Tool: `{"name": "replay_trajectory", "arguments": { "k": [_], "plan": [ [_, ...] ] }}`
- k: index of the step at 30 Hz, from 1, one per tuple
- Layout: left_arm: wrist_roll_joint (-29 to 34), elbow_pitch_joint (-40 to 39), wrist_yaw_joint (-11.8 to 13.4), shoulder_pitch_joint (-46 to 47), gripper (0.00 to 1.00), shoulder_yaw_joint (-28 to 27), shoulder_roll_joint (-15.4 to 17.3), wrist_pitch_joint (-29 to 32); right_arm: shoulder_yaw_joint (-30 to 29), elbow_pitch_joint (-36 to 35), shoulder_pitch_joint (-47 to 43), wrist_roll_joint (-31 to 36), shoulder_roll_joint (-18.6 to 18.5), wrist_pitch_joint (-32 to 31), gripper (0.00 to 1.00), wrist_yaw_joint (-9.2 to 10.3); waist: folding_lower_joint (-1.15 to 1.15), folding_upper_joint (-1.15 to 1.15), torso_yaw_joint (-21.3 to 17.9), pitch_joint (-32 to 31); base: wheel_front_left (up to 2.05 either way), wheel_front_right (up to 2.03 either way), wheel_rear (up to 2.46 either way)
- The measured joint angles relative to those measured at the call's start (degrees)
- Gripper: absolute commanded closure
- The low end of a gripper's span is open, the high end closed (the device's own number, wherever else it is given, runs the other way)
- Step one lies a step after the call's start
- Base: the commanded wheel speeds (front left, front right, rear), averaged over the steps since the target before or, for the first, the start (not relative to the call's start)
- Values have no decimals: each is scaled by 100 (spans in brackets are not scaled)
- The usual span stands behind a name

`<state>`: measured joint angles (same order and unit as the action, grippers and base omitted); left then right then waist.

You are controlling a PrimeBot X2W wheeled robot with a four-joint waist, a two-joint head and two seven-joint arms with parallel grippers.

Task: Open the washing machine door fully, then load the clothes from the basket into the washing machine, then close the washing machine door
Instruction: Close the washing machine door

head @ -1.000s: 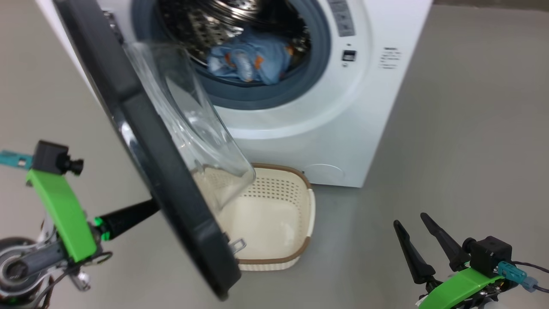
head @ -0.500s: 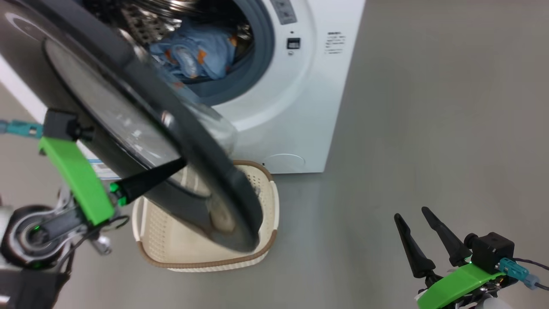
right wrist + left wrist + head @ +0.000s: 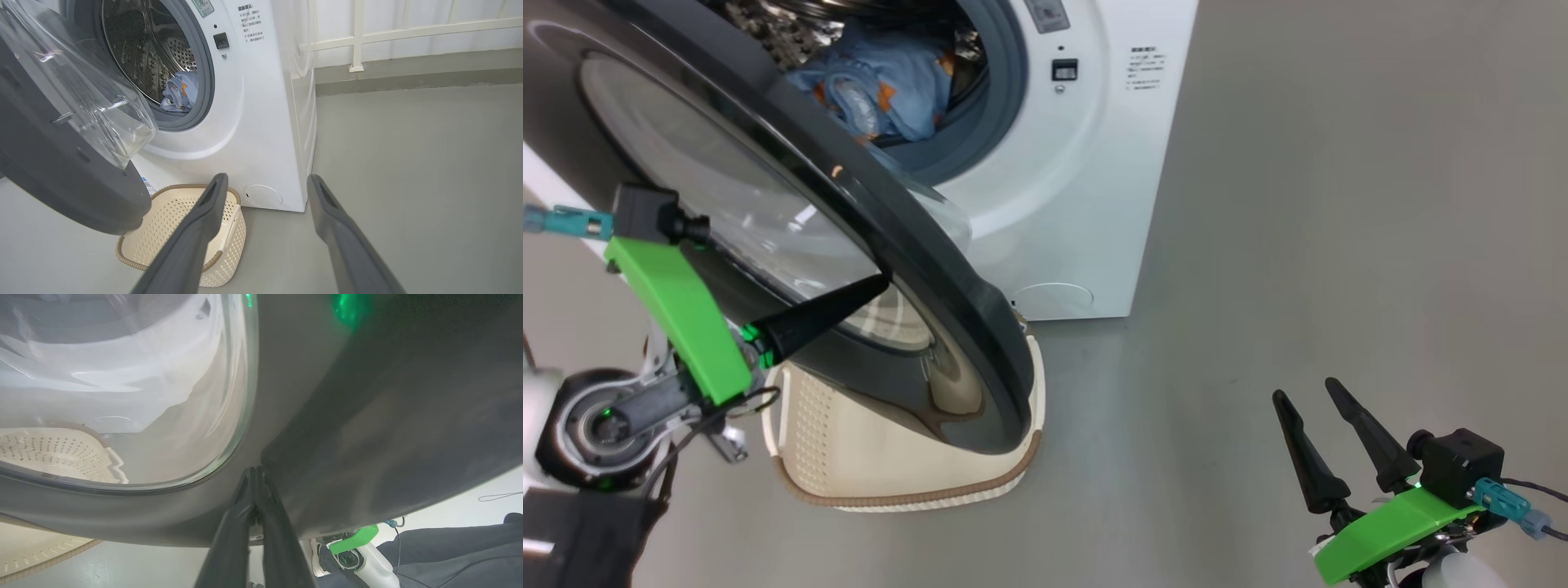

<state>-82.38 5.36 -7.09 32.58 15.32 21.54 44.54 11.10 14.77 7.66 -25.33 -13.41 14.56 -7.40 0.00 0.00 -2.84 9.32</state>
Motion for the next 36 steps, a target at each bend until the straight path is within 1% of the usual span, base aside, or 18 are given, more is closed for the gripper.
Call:
{"name": "replay_trajectory", "arguments": {
  "k": [8, 11, 12, 14, 15, 16, 17, 18, 20, 22, 28, 31, 36],
  "plan": [
    [53, -104, -22, -628, 100, -98, 243, -311, -9, 18, -2, 0, -3, 0, 0, 0, 0, 0, 192, -107, 0, 0, 0],
    [113, -100, -22, -904, 100, -230, 318, -550, -3, 33, -4, -1, -21, 0, 0, 0, 0, 0, 240, -170, 0, 0, 0],
    [176, -98, -22, -996, 96, -242, 350, -635, 2, 44, -4, -1, -25, 0, 0, 0, 0, 0, 250, -194, 0, 0, 0],
    [281, -96, -23, -1211, 80, -263, 400, -803, 8, 57, -12, -1, -43, 0, 0, 0, 0, 0, 266, -242, 0, 0, 0],
    [294, -88, -22, -1331, 80, -269, 413, -883, 8, 59, -21, -2, -49, 0, 0, 0, 0, 0, 273, -266, 0, 0, 0],
    [339, -75, -23, -1450, 71, -266, 426, -965, 10, 65, -30, -2, -55, 0, 0, 0, 0, 0, 280, -288, 0, 0, 0],
    [361, -44, -23, -1569, 65, -271, 433, -1055, 13, 69, -34, -2, -62, 0, 0, 0, 0, 0, 286, -311, 0, 0, 0],
    [349, -2, -22, -1674, 55, -297, 426, -1156, 20, 70, -37, -2, -68, 0, 0, 0, 0, 0, 291, -334, 0, 0, 0],
    [363, 79, -23, -1844, 46, -314, 438, -1341, 34, 70, -49, -10, -82, 0, 0, 0, 0, 0, 295, -371, 0, 0, 0],
    [379, 108, -23, -1988, 0, -312, 439, -1507, 37, 71, -79, -10, -103, 0, 0, 0, 0, 0, 297, -410, 0, 0, 0],
    [641, 221, -23, -2437, 0, -259, 474, -2219, 52, 82, -118, -46, -175, 0, 0, 0, 0, 0, 256, -508, 0, 0, 0],
    [847, 314, -23, -2590, 0, -209, 476, -2804, 55, 98, -185, -47, -193, 0, 0, 0, 0, 0, 196, -530, 0, 0, 0],
    [985, 435, -23, -2834, 0, -22, 464, -3769, 34, 100, -191, -48, -194, 0, 0, 0, 0, 0, 70, -564, 0, 0, 0]
  ]
}}
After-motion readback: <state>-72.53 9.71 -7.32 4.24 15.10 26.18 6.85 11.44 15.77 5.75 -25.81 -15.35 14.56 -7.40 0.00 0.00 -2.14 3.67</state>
